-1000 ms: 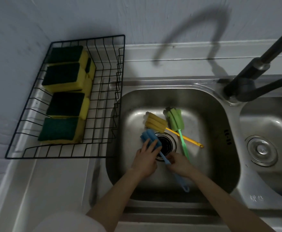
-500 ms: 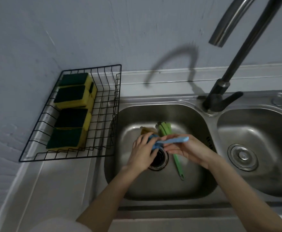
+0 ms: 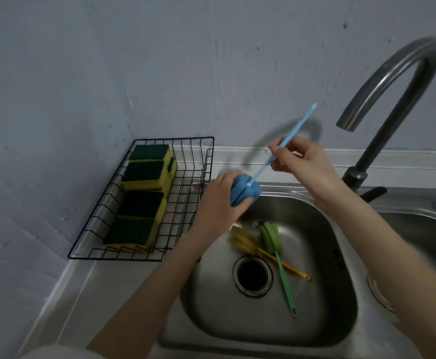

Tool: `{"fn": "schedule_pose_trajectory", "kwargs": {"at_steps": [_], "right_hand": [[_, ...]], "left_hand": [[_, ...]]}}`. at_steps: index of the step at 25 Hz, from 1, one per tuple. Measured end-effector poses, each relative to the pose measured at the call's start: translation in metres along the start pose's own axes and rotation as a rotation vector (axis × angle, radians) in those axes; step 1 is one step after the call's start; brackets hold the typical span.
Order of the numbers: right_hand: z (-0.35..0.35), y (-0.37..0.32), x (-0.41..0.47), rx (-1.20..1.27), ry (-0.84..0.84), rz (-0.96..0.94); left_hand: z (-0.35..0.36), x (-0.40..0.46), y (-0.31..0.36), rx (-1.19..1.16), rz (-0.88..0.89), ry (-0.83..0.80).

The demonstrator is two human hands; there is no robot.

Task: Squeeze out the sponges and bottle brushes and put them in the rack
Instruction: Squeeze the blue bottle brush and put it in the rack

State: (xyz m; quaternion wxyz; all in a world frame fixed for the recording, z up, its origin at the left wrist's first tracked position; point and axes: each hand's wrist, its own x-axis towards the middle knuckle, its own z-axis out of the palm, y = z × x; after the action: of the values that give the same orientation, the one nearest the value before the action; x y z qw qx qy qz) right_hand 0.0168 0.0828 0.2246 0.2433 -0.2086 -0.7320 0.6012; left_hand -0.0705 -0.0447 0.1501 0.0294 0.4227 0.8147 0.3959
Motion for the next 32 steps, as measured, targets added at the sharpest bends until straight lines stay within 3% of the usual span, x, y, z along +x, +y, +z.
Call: {"fn": "schedule_pose_trajectory", "kwargs": {"at_steps": [6,12,19,27,32], "right_hand": [[0.040,-0.032,0.044,0.076,-0.001,-0.026],[0.075,-0.006,0.099,0.027,-0.051,0.058],[0.087,0.045,0.147,0.058,-0.058,0.200],[0.088,0.081,0.146,0.058,-0.089,0.338],[0.076,0.074,0.121,-0.050,-0.242,0.414]], "left_hand": [[-0.061,0.035,-0.036,0.163,-0.051,0.092],[-0.062,0.074,-0.086,0.223,-0.217,0.030],[-0.036,0.115,-0.127,0.277,-0.283,-0.115],[-0.022,0.111,-0.148,0.251,-0.345,-0.233],[-0.038,0.107,-0.122,0.231,-0.284,-0.160]]}}
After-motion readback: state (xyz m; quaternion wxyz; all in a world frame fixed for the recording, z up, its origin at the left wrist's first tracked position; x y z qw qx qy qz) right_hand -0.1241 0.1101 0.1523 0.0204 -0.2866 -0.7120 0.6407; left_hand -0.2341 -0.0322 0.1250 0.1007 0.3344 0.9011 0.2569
